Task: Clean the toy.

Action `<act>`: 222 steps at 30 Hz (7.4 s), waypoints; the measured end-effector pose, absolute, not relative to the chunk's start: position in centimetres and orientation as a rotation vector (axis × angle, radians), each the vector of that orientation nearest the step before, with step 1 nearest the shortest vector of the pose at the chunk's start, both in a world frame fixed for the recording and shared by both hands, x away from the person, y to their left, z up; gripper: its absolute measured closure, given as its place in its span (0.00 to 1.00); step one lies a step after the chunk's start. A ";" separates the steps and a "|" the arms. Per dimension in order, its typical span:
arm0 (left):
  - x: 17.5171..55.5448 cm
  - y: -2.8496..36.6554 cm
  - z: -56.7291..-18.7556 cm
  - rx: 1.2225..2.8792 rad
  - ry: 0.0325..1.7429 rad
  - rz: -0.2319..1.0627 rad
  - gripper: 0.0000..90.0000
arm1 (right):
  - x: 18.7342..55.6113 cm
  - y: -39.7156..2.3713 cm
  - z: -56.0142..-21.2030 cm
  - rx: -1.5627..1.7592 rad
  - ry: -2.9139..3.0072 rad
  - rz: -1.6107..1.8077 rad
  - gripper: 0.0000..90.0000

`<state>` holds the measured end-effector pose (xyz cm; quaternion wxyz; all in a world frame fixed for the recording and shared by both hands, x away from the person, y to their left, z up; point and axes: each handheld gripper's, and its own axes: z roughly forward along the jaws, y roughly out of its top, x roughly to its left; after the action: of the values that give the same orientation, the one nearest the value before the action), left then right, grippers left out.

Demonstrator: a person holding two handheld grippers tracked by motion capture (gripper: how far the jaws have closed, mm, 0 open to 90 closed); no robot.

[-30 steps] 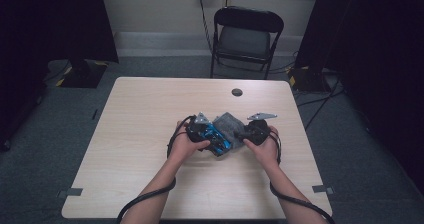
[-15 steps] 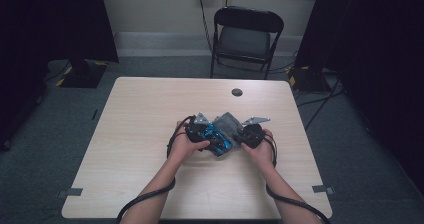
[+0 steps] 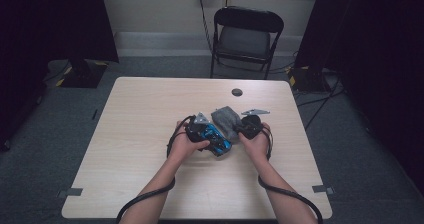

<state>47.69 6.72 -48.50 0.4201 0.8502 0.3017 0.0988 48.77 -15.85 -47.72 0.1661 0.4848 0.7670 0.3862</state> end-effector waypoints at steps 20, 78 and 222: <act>47.9 7.0 -48.7 2.109 0.776 0.237 0.12 | 48.6 -14.6 -48.4 1.118 2.395 1.018 0.93; 48.1 6.9 -48.5 2.128 0.778 0.225 0.12 | 40.0 -21.5 -48.3 1.041 2.519 1.163 0.93; 48.0 7.0 -48.6 2.120 0.777 0.229 0.13 | 42.5 -21.1 -48.3 0.955 2.538 1.141 0.93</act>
<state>48.05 7.04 -48.57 0.4222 0.8468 0.3102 0.0916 42.52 -21.09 -48.31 0.0997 0.3229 0.8584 0.3860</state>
